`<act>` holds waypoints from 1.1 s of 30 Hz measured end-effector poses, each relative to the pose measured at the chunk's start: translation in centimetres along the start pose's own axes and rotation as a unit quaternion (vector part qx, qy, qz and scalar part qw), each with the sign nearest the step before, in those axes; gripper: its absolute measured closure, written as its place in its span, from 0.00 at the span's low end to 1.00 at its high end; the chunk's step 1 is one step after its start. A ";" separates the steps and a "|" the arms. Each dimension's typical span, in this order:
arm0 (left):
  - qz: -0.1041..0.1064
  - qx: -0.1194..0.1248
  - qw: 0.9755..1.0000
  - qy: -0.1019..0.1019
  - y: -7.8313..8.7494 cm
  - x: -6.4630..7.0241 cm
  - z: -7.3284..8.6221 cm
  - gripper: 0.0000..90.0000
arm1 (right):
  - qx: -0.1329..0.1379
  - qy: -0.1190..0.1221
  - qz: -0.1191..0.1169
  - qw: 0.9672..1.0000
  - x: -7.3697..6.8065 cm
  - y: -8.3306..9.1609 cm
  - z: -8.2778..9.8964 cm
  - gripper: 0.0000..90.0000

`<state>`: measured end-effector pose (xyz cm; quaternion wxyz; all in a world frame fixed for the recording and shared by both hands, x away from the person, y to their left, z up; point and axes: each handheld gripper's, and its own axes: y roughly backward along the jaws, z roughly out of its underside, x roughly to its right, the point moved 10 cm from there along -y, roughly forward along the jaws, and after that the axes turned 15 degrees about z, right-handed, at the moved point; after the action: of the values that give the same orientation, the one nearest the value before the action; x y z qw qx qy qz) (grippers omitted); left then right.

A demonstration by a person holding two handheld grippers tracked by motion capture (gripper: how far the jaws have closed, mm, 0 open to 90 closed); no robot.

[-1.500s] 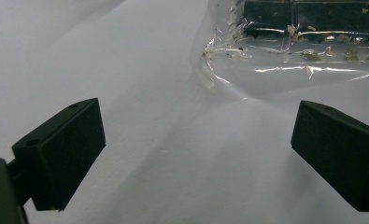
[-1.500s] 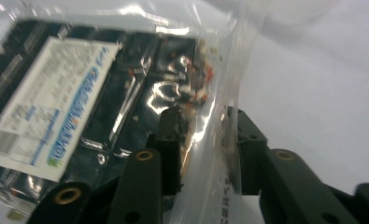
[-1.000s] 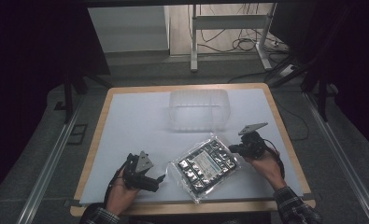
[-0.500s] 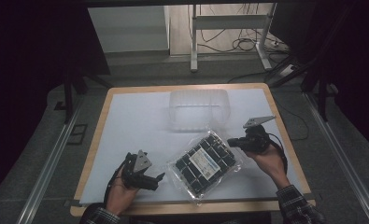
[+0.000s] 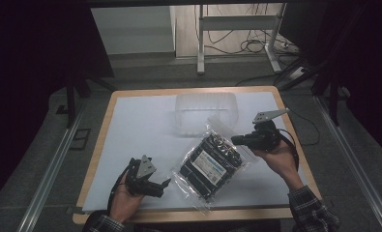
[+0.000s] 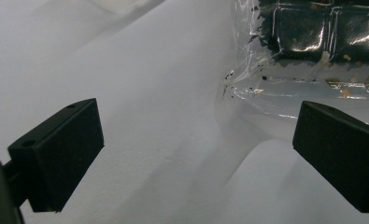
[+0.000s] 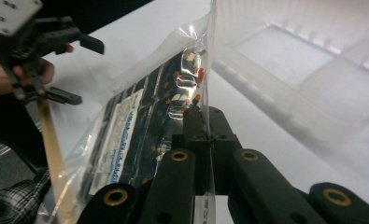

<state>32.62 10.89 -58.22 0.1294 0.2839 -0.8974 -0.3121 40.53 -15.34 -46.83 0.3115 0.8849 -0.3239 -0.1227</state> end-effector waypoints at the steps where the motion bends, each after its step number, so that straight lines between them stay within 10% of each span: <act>1: 0.000 -0.001 1.000 -0.002 0.0 0.0 0.0 0.01 | 0.000 0.002 -0.002 1.000 -0.1 0.1 -0.2 0.99; 33: -0.003 -0.003 1.000 -0.006 -0.2 0.0 0.0 0.00 | 0.052 0.042 0.004 0.998 -0.7 4.0 -8.1 0.99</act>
<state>32.68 10.80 -58.34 0.1241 0.2844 -0.8962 -0.3171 41.41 -13.49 -38.00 0.2794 0.9028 -0.3199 -0.0671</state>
